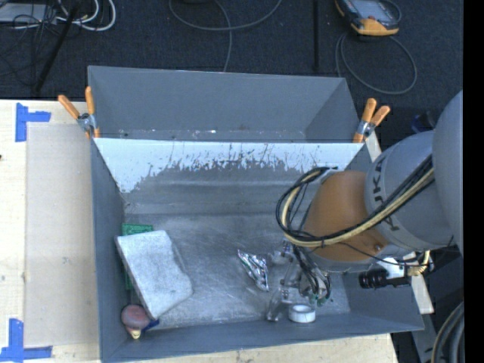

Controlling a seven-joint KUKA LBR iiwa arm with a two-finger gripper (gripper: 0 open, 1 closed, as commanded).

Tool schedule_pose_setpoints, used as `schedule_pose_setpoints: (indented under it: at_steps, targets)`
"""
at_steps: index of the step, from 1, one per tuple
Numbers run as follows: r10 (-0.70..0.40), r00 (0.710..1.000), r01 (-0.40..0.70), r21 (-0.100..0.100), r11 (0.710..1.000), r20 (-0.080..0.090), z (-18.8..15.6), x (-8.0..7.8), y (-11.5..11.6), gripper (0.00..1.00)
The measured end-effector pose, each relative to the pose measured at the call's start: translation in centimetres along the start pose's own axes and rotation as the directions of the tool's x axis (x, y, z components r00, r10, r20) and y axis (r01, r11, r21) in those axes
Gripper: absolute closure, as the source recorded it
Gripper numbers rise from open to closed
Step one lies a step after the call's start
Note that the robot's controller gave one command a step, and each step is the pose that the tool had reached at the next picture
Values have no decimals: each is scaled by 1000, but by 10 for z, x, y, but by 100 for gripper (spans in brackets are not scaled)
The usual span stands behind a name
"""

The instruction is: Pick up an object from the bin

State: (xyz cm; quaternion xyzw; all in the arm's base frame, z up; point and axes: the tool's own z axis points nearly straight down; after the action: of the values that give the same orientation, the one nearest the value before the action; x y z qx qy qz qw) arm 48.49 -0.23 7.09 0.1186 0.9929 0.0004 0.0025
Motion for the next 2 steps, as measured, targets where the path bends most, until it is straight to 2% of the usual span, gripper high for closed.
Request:
schedule_pose_setpoints:
  at_steps: [1, 2]
  targets:
    - [-6, 1000, 6, 1, 1000, -6, -2, 1, 0, 100]
    - [-7, 1000, 7, 1, 1000, -4, -1, 1, 0, 0]
